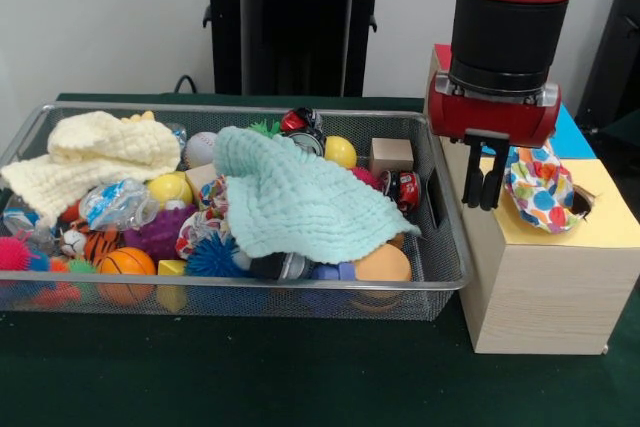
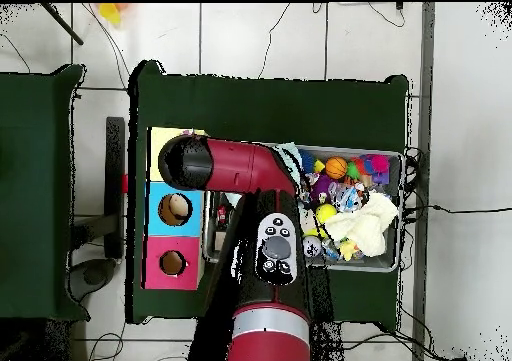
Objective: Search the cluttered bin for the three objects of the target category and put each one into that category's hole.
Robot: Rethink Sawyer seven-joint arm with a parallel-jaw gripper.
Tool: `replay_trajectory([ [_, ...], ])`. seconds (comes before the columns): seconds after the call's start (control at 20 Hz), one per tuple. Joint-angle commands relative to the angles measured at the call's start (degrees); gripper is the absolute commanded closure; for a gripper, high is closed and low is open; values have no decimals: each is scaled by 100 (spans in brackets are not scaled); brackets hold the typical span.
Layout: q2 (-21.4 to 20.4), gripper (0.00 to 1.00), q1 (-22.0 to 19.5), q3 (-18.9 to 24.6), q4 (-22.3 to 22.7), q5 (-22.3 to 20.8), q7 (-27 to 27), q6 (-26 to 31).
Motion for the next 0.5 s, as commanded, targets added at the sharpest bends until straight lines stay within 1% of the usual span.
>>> replay_trajectory([
  [0.05, -51, 100, -2, 525, 606, -170, 329, -43],
  [0.2, -87, 100, 100, 486, 706, -157, 455, -106],
  [0.5, -28, 100, 191, 445, 682, -144, 536, -152],
])
